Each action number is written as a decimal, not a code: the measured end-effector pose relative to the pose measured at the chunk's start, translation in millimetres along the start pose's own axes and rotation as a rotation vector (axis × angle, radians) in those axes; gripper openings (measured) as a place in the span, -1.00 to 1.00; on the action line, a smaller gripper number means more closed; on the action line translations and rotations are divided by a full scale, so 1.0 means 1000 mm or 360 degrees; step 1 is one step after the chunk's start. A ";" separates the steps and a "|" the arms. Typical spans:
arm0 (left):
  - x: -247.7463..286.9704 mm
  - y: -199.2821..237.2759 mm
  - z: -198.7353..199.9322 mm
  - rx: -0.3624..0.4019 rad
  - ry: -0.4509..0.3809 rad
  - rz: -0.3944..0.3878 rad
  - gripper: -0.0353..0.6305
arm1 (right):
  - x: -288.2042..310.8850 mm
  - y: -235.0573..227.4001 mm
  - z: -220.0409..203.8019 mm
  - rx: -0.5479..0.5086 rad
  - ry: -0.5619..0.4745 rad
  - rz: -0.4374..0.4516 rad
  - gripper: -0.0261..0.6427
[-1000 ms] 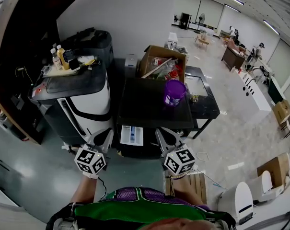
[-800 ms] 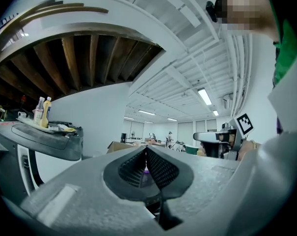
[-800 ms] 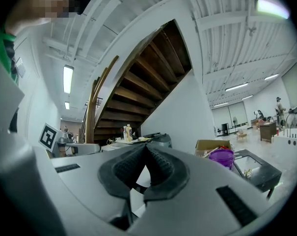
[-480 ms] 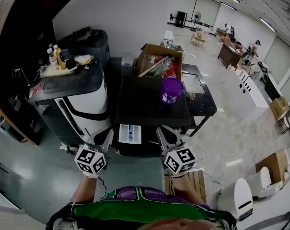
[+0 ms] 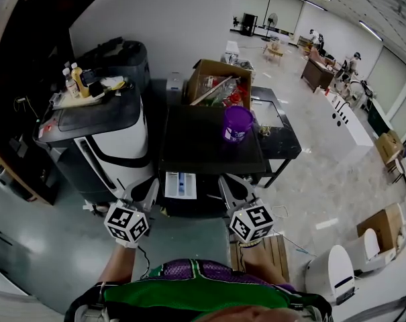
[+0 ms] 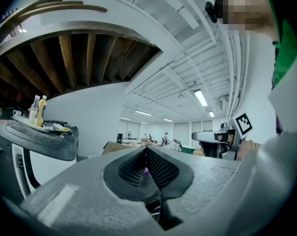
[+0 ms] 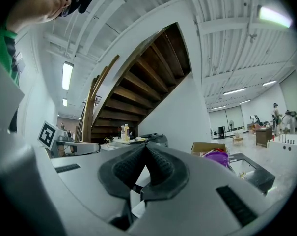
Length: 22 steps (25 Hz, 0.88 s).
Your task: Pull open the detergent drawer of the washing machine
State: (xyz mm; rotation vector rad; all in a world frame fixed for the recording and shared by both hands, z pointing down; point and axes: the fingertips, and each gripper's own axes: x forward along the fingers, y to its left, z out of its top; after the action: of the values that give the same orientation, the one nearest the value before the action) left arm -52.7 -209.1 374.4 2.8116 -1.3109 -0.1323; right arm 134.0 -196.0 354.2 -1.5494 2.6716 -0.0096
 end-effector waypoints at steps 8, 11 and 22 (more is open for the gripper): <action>-0.003 -0.003 0.001 -0.0006 0.0000 0.0002 -0.84 | -0.006 0.002 -0.008 0.0010 0.0039 -0.0002 -0.91; -0.003 -0.003 -0.003 -0.0011 0.0006 0.0006 -0.84 | -0.007 0.003 -0.011 -0.0010 0.0045 -0.0009 -0.92; -0.005 -0.006 -0.008 -0.0024 0.0026 0.0005 -0.84 | -0.010 0.004 -0.011 -0.0014 0.0046 -0.0015 -0.92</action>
State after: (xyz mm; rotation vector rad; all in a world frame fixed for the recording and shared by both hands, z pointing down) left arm -50.8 -201.2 382.5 2.7918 -1.3057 -0.1182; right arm 134.6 -185.2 365.6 -1.5765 2.6897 -0.0210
